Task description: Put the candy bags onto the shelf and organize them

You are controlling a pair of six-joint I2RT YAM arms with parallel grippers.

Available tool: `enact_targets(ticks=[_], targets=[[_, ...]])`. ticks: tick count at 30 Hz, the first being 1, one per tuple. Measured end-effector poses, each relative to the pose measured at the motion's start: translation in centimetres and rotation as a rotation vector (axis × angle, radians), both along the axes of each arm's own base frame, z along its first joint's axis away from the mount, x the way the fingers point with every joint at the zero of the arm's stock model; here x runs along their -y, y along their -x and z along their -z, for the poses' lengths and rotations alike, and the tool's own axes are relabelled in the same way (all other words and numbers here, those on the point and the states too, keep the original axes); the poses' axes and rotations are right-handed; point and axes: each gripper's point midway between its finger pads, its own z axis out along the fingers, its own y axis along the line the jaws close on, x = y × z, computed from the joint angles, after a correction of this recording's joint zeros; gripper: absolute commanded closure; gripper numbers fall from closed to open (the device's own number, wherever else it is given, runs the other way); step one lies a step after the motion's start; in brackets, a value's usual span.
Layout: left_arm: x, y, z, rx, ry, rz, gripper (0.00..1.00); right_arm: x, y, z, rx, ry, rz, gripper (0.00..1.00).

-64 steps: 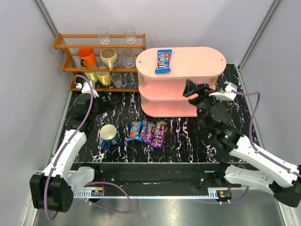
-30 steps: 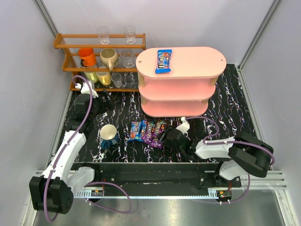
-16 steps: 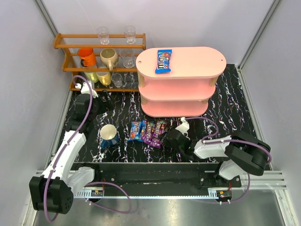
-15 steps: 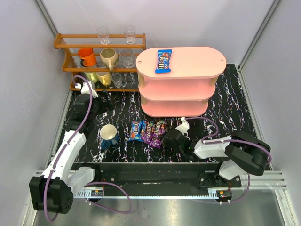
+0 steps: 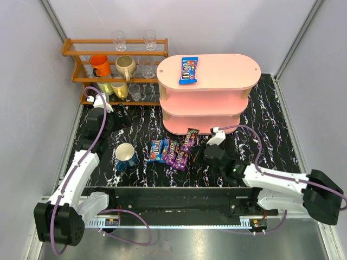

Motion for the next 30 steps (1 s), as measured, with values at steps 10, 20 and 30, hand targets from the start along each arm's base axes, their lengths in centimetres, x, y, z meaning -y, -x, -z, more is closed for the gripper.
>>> enact_targets(ticks=[10, 20, 30], targets=[[0.1, 0.0, 0.0, -0.001, 0.001, 0.003, 0.01, -0.1, 1.7, -5.2, 0.255, 0.044, -0.245, 1.00], [0.1, 0.0, 0.0, 0.000, 0.001, 0.003, 0.01, -1.7, 0.7, -11.8, 0.475, 0.111, -0.333, 1.00], [0.1, 0.0, 0.1, -0.002, 0.001, 0.003, 0.01, 0.5, -6.7, -12.8, 0.509, 0.150, -0.166, 1.00]])
